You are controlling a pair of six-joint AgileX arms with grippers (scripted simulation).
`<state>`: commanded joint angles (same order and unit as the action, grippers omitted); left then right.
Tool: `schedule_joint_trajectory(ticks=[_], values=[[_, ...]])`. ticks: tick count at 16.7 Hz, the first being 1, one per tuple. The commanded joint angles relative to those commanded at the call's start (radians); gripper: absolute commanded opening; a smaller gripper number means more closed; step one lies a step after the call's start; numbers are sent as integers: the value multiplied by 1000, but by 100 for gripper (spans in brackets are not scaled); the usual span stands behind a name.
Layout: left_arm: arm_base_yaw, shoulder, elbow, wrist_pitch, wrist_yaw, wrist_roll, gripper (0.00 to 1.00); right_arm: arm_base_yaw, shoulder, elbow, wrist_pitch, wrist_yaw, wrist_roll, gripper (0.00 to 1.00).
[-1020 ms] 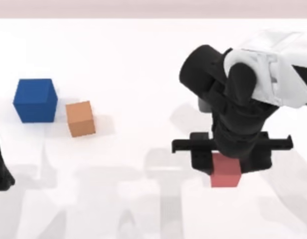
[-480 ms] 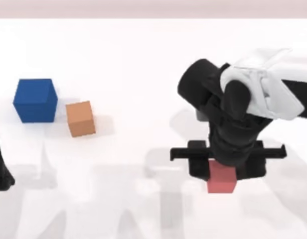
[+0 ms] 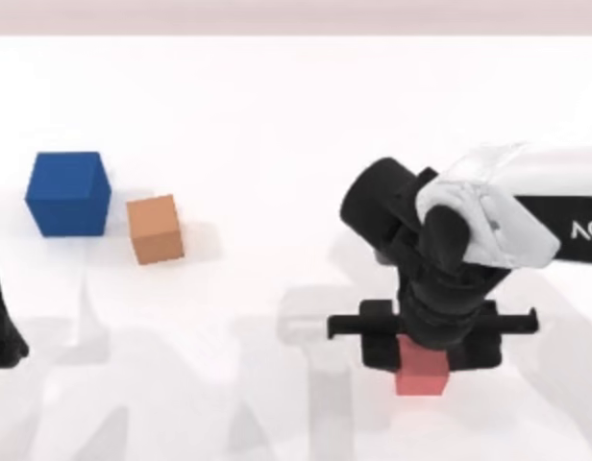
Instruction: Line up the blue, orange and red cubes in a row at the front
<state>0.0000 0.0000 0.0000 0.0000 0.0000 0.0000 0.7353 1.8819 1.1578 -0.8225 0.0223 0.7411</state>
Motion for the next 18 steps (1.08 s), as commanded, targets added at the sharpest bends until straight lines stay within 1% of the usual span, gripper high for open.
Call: schedule_joint_trajectory(ticks=[1, 14, 15, 18], values=[[0, 0, 0, 0, 0, 0, 100, 0, 0, 0, 0, 0, 0, 0], [0, 0, 0, 0, 0, 0, 100, 0, 0, 0, 0, 0, 0, 98], [0, 0, 0, 0, 0, 0, 100, 0, 0, 0, 0, 0, 0, 100], [0, 0, 0, 0, 0, 0, 100, 0, 0, 0, 0, 0, 0, 100]])
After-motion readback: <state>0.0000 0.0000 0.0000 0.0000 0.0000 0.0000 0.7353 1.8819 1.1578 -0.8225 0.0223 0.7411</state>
